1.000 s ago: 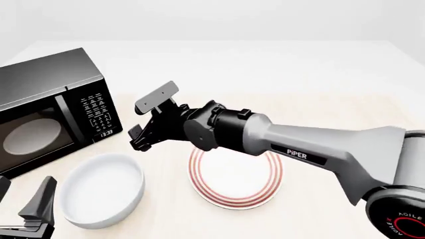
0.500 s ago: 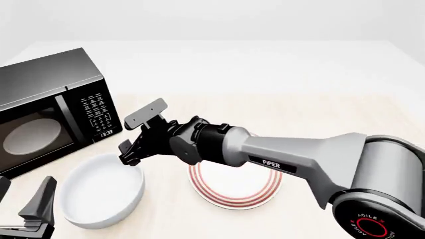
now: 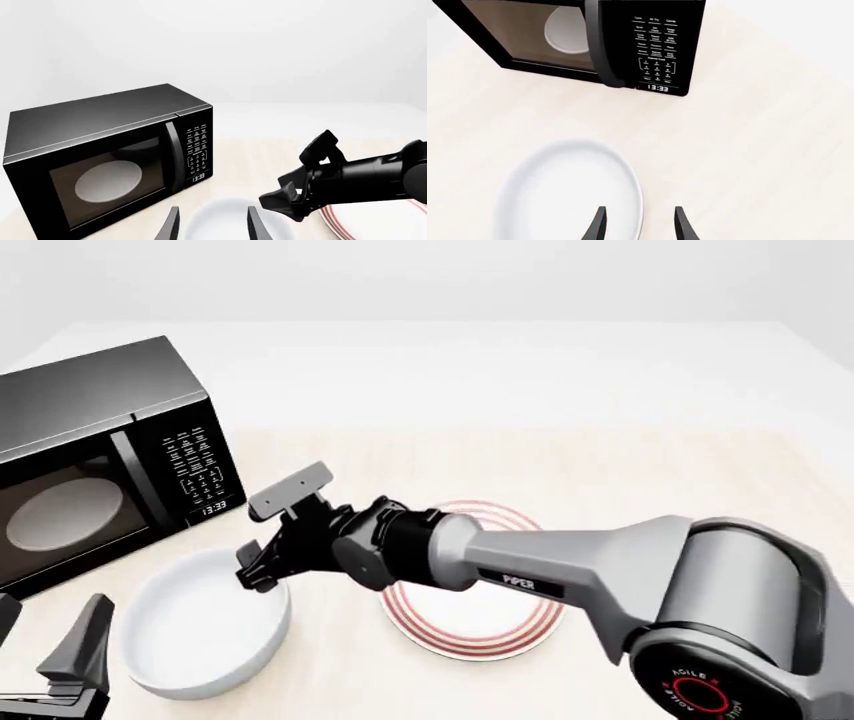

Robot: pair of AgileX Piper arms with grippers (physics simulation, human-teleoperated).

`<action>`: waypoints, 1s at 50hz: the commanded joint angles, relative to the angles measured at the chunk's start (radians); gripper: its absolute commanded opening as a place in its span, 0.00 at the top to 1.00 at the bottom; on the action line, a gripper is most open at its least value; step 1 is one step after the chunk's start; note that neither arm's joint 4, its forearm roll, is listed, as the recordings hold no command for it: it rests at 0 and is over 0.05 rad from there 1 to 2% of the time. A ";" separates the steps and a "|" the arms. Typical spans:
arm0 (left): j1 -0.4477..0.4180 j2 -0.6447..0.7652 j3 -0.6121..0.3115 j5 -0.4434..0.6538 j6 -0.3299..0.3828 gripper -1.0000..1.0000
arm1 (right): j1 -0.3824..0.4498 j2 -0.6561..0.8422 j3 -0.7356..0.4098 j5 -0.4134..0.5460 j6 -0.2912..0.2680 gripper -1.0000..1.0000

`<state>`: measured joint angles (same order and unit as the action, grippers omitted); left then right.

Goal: Put the white bowl to the right of the plate.

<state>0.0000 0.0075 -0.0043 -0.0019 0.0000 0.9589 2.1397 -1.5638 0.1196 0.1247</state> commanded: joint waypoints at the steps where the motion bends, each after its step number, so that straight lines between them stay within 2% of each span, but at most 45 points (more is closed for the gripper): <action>1: 0.000 0.000 0.000 0.000 0.000 0.00 | -0.001 0.020 0.005 -0.017 0.020 0.00; 14: 0.000 0.000 0.000 0.000 0.000 0.00 | -0.001 0.044 0.004 -0.031 0.039 0.00; 15: 0.000 0.000 0.000 0.000 0.000 0.00 | -0.001 0.079 0.006 -0.055 0.065 0.00; 16: 0.000 0.000 0.000 0.000 0.000 0.00 | -0.002 0.080 0.006 -0.055 0.067 0.00; 50: 0.000 0.000 0.000 0.000 0.000 0.00 | 0.014 0.116 0.005 -0.080 0.097 0.00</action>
<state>0.0000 0.0075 -0.0043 -0.0019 0.0000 0.9727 2.2450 -1.5631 0.0514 0.2106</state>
